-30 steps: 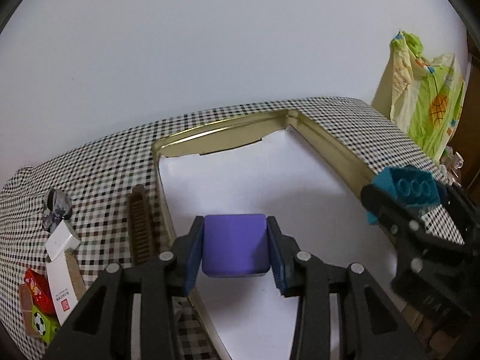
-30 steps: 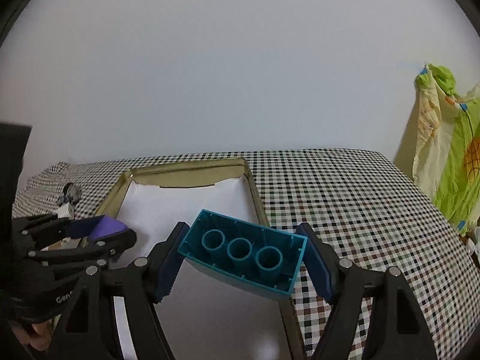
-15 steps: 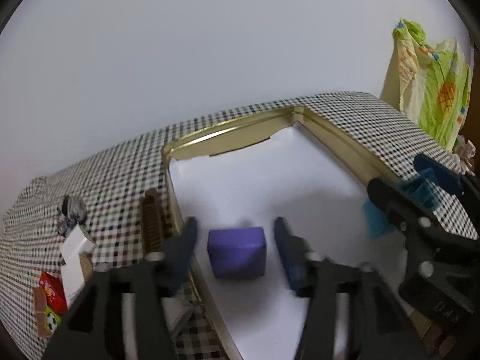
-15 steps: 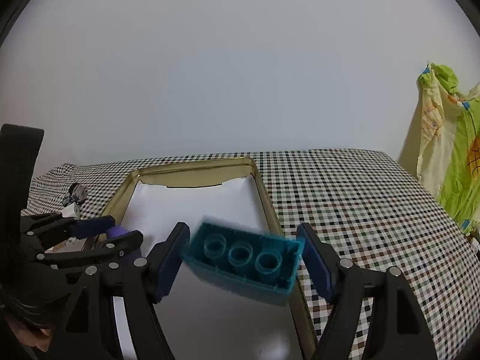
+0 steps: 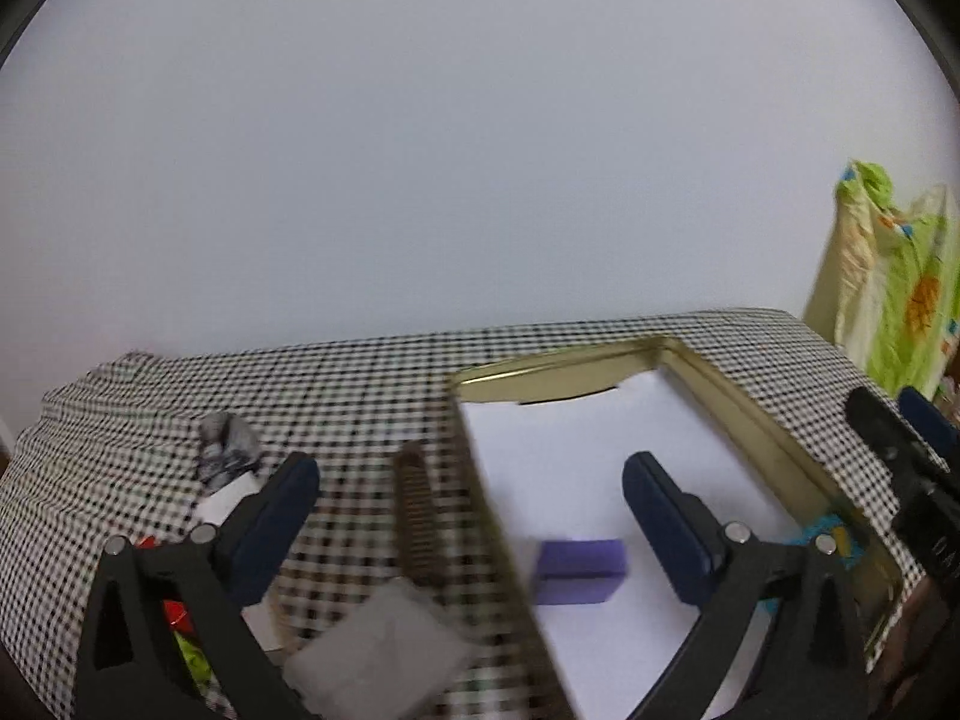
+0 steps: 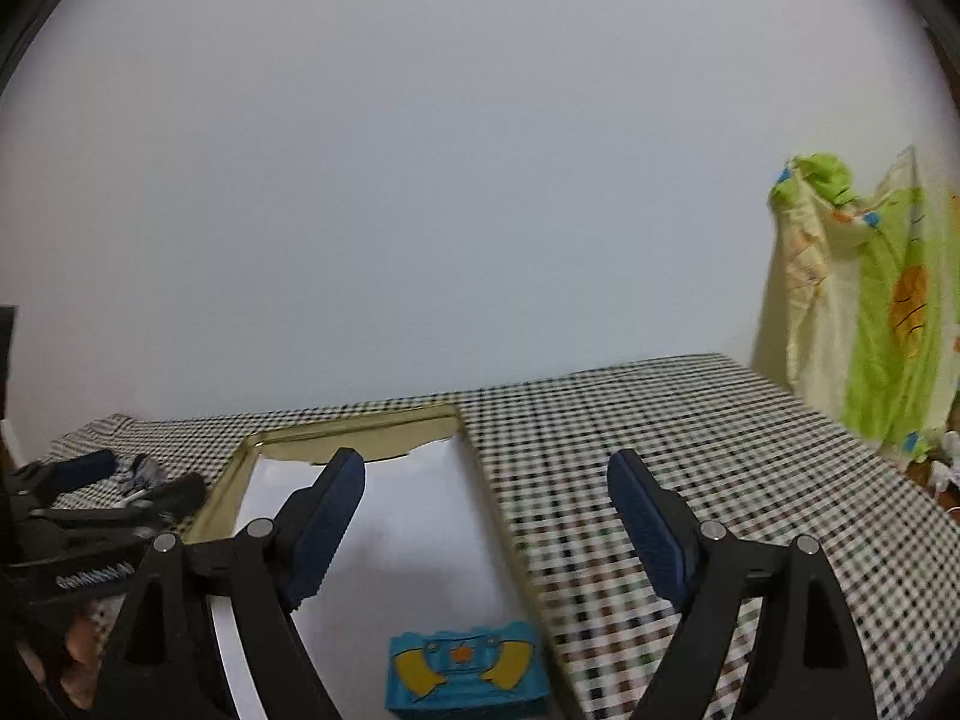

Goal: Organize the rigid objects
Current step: 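Carry both blocks over the paper-lined tray and open both grippers to release them, then withdraw both grippers from the tray toward the remaining objects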

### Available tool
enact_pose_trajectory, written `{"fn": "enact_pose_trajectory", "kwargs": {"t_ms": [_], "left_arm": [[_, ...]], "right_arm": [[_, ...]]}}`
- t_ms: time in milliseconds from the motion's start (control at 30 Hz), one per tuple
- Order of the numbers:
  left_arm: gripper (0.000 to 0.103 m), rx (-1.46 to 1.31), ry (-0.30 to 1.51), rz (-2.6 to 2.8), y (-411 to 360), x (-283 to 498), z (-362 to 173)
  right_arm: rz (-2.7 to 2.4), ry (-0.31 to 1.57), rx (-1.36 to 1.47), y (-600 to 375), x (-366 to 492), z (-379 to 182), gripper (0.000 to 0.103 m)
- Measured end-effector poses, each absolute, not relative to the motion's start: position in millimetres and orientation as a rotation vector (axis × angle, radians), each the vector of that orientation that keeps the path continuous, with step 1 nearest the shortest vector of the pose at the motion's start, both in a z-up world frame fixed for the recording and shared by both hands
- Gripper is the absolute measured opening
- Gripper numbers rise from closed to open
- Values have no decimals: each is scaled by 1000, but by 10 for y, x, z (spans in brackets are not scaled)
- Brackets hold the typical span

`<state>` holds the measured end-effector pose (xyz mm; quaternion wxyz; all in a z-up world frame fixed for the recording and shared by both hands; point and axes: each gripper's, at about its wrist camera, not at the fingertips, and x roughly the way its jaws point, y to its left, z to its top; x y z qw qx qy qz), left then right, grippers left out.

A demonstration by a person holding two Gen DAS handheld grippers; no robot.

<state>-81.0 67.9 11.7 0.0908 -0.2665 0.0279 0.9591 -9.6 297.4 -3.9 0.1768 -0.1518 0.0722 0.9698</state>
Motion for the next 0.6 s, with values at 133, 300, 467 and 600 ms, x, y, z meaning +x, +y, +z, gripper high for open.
{"fn": "enact_pose_trajectory", "kwargs": {"t_ms": [133, 300, 467, 600], "left_arm": [[103, -841, 39, 2864, 551, -865, 60], [102, -819, 49, 2918, 365, -858, 35], [102, -784, 67, 2967, 187, -819, -6], [102, -814, 21, 2966, 67, -842, -34]], "right_arm": [[2741, 225, -437, 2984, -108, -69, 85], [2734, 181, -434, 2896, -123, -94, 85], [2727, 118, -353, 2762, -10, -61, 85], [2715, 126, -320, 2731, 45, -43, 85]]}}
